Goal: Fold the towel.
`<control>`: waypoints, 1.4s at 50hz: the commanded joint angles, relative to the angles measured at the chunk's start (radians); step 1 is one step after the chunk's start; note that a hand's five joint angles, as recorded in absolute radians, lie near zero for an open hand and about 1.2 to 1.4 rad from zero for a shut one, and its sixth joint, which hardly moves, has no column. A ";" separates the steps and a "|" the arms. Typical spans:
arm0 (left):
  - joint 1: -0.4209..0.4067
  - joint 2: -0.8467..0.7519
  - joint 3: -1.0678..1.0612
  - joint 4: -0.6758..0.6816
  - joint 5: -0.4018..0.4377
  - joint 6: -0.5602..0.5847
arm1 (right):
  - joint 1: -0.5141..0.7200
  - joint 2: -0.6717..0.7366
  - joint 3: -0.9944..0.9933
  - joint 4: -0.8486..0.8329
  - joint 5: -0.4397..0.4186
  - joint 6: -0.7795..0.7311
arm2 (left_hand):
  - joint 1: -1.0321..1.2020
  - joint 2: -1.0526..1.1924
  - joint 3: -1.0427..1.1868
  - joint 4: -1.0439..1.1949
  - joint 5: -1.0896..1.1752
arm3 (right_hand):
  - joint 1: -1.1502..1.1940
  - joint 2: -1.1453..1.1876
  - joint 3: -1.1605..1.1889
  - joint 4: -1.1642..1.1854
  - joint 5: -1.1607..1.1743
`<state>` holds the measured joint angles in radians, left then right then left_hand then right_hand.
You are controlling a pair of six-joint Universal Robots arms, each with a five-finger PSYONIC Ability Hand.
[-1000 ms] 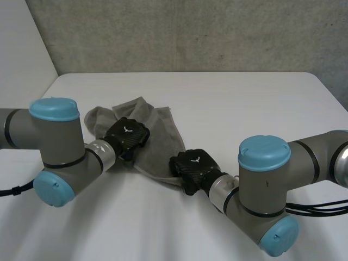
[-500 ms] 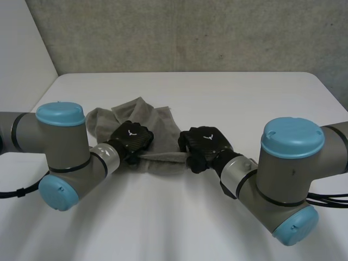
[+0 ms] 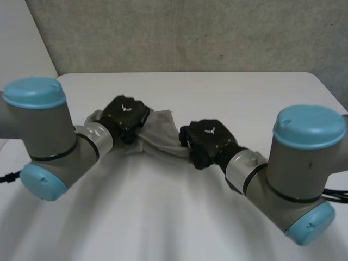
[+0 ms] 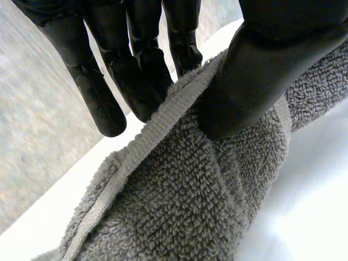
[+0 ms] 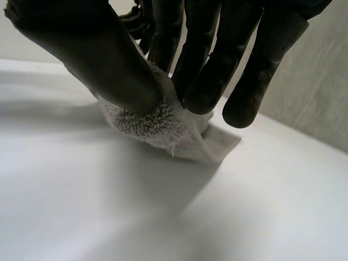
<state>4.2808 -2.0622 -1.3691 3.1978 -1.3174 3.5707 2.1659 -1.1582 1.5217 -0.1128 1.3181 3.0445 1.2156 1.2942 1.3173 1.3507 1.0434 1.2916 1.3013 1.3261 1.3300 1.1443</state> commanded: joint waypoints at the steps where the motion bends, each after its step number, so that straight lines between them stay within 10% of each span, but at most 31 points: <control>1: -0.044 0.157 0.004 -0.047 0.012 0.000 | -0.001 -0.113 -0.110 0.096 -0.043 -0.039 | 0.160 0.082 0.059 0.025 0.158 | 0.105 0.095 0.070 0.066 0.077; 20: -0.105 0.359 0.036 -0.096 0.032 -0.081 | -0.040 -0.316 -0.488 0.383 -0.112 -0.033 | 0.181 0.102 0.079 0.046 0.178 | 0.105 0.095 0.070 0.066 0.077; 23: -0.099 0.347 0.013 -0.096 0.033 -0.136 | -0.038 -0.307 -0.489 0.384 -0.112 -0.035 | -0.218 -0.297 -0.320 -0.353 -0.221 | 0.105 0.095 0.070 0.066 0.077; 70: -0.046 0.024 -0.104 0.200 0.064 -0.383 | -0.205 -0.242 -0.006 0.283 -0.220 -0.095 | -0.523 -0.602 -0.625 -0.658 -0.525 | 0.105 0.095 0.070 0.066 0.077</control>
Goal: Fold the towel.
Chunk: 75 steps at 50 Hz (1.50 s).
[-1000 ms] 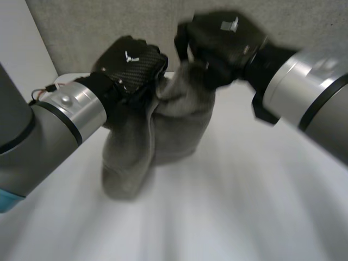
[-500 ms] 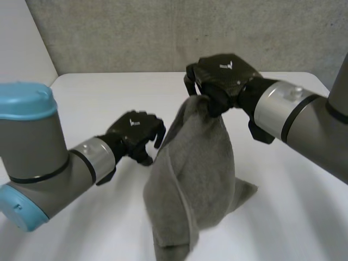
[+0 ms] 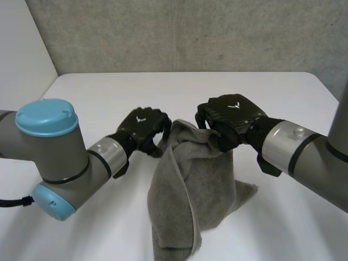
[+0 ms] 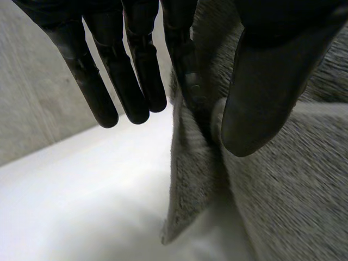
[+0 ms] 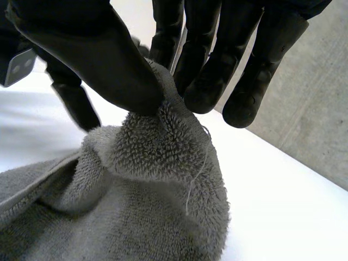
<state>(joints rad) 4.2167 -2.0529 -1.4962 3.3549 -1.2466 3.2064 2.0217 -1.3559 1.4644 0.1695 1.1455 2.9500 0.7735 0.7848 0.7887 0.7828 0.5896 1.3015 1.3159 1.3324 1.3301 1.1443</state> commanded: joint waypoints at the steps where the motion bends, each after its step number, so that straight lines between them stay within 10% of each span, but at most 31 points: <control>1: 0.026 0.013 0.027 0.046 -0.007 -0.031 | -0.069 -0.052 0.057 0.001 -0.055 0.000 | -0.125 -0.136 -0.140 -0.134 -0.116 | 0.095 0.080 0.064 0.066 0.077; 46: -0.049 -0.058 0.067 0.074 0.006 -0.230 | -0.060 -0.017 0.133 -0.096 -0.052 0.003 | -0.143 -0.154 -0.158 -0.152 -0.134 | 0.095 0.080 0.064 0.066 0.077; 56: -0.052 -0.072 0.065 0.074 0.006 -0.252 | -0.031 -0.008 0.159 -0.128 -0.047 0.026 | 0.218 0.207 0.203 0.209 0.227 | 0.095 0.080 0.064 0.066 0.077; 58: -0.050 -0.073 0.067 0.074 0.006 -0.250 | -0.021 -0.008 0.159 -0.130 -0.044 0.029 | 0.621 0.610 0.606 0.612 0.631 | 0.037 0.023 0.006 0.008 0.020; 65: 0.000 -0.024 0.067 0.072 0.004 -0.250 | -0.043 -0.003 0.123 -0.119 -0.033 0.024 | 0.623 0.612 0.608 0.614 0.632 | -0.855 -0.869 -0.886 -0.883 -0.872; 75: 0.104 0.053 0.008 0.060 0.009 -0.249 | -0.162 0.072 0.013 -0.061 -0.044 0.017 | 0.623 0.612 0.608 0.614 0.632 | -0.979 -0.993 -1.010 -1.007 -0.996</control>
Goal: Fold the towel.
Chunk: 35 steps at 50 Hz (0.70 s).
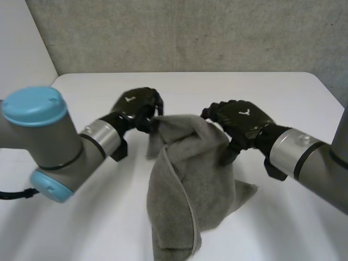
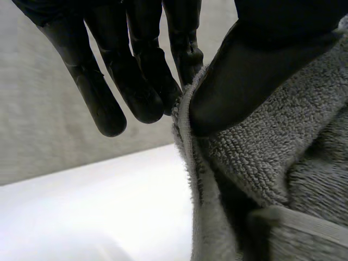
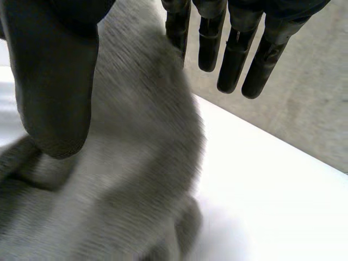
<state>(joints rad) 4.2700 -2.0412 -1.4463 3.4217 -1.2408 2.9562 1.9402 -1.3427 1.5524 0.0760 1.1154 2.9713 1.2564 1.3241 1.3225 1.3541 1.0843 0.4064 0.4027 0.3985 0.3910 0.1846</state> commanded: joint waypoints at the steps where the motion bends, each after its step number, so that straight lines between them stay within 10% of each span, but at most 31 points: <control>1: 0.053 0.064 -0.068 -0.007 0.007 0.001 | -0.093 0.085 -0.099 0.039 -0.022 -0.006 | 0.140 0.072 0.074 0.042 0.137 | -0.081 -0.077 -0.073 -0.065 -0.033; 16: 0.100 0.360 -0.299 -0.001 0.136 0.014 | -0.110 0.539 -0.627 0.517 -0.203 -0.121 | 0.140 0.072 0.074 0.042 0.137 | -0.016 -0.012 -0.008 -0.001 0.031; 27: 0.209 0.526 -0.355 0.005 0.141 0.012 | -0.076 0.669 -0.704 0.557 -0.212 -0.017 | 0.140 0.072 0.074 0.042 0.137 | 0.019 0.023 0.027 0.035 0.066; 35: 0.217 0.518 -0.353 0.005 0.141 0.014 | -0.050 0.666 -0.670 0.564 -0.239 -0.006 | 0.140 0.072 0.074 0.042 0.137 | 0.501 0.504 0.508 0.516 0.548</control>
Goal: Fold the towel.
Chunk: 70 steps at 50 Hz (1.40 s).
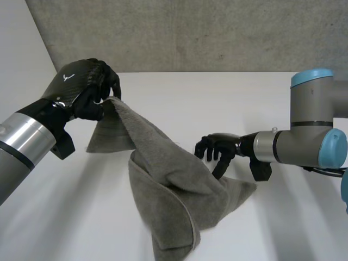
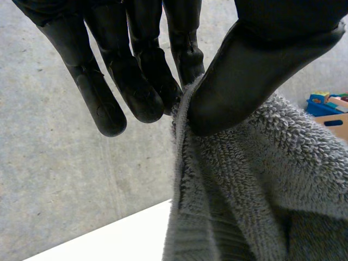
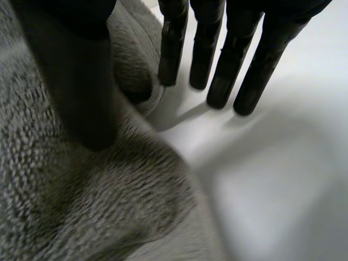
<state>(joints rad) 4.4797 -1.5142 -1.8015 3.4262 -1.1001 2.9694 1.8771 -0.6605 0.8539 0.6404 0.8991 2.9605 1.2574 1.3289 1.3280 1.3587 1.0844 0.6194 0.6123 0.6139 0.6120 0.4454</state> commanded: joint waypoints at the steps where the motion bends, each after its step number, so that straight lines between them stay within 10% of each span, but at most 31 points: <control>1: 0.013 -0.012 0.004 0.002 0.000 0.000 | 0.011 -0.033 0.030 0.004 -0.043 0.006 | 0.139 0.067 0.068 0.038 0.137 | 0.401 0.408 0.407 0.408 0.400; 4: 0.021 -0.029 0.014 0.004 0.000 0.000 | 0.005 -0.080 0.031 0.008 -0.094 0.009 | 0.139 0.067 0.068 0.038 0.137 | 0.775 0.782 0.781 0.782 0.774; 12: 0.024 -0.136 0.117 0.005 0.003 0.002 | 0.000 -0.094 -0.053 0.004 -0.114 0.063 | 0.139 0.067 0.068 0.038 0.137 | 0.777 0.784 0.782 0.784 0.776; 24: 0.001 -0.417 0.653 -0.077 -0.010 -0.010 | 0.013 0.048 -0.734 0.018 0.164 0.068 | 0.139 0.067 0.068 0.038 0.137 | 0.777 0.784 0.782 0.784 0.776; 25: 0.001 -0.417 0.654 -0.077 -0.010 -0.010 | 0.020 0.047 -0.730 0.036 0.164 0.062 | 0.139 0.067 0.068 0.038 0.137 | 0.595 0.602 0.600 0.602 0.594; 26: -0.003 -0.423 0.692 -0.134 -0.014 -0.010 | 0.043 0.045 -0.702 0.066 0.164 0.049 | 0.139 0.067 0.068 0.038 0.137 | -0.113 -0.106 -0.108 -0.106 -0.114; 28: -0.005 -0.419 0.691 -0.170 -0.014 -0.006 | 0.062 0.042 -0.659 0.093 0.167 0.029 | 0.139 0.067 0.068 0.038 0.137 | -0.445 -0.438 -0.439 -0.437 -0.445; 47: 0.023 -0.278 0.295 -0.108 0.003 -0.003 | 0.020 -0.050 0.034 -0.024 0.164 -0.116 | 0.139 0.067 0.068 0.038 0.137 | -0.382 -0.375 -0.376 -0.375 -0.382; 70: 0.032 -0.256 0.254 -0.094 0.002 -0.003 | 0.043 -0.099 0.200 -0.114 0.175 -0.120 | 0.139 0.067 0.068 0.038 0.137 | 0.131 0.138 0.136 0.138 0.130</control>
<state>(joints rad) 4.5100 -1.7696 -1.5425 3.3323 -1.0968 2.9669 1.9274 -0.7537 1.0332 0.5715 1.0716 2.8369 1.2603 1.3348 1.3316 1.3595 1.0844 0.5360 0.5360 0.5392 0.5380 0.3723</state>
